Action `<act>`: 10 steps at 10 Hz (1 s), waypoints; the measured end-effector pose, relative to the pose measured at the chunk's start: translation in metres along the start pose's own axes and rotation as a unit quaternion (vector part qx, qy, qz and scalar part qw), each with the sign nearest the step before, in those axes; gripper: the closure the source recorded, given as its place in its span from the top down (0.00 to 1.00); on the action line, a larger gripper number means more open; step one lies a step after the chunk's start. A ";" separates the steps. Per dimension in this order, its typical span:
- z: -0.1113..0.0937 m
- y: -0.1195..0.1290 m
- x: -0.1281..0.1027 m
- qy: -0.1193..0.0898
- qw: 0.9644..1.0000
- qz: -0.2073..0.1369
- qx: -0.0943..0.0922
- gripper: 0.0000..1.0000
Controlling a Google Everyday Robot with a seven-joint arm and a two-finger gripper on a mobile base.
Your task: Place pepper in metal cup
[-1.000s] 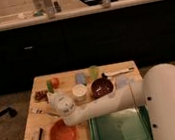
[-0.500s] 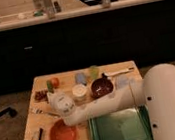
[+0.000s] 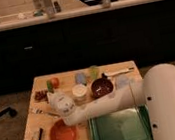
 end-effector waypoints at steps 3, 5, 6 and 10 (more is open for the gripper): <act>0.000 0.000 0.000 0.000 1.000 0.000 0.000 0.09; 0.000 0.000 0.000 0.000 1.000 0.000 0.000 0.01; 0.000 -0.001 0.000 0.000 1.000 0.000 0.000 0.05; 0.000 -0.001 0.000 0.000 1.000 0.000 0.000 0.45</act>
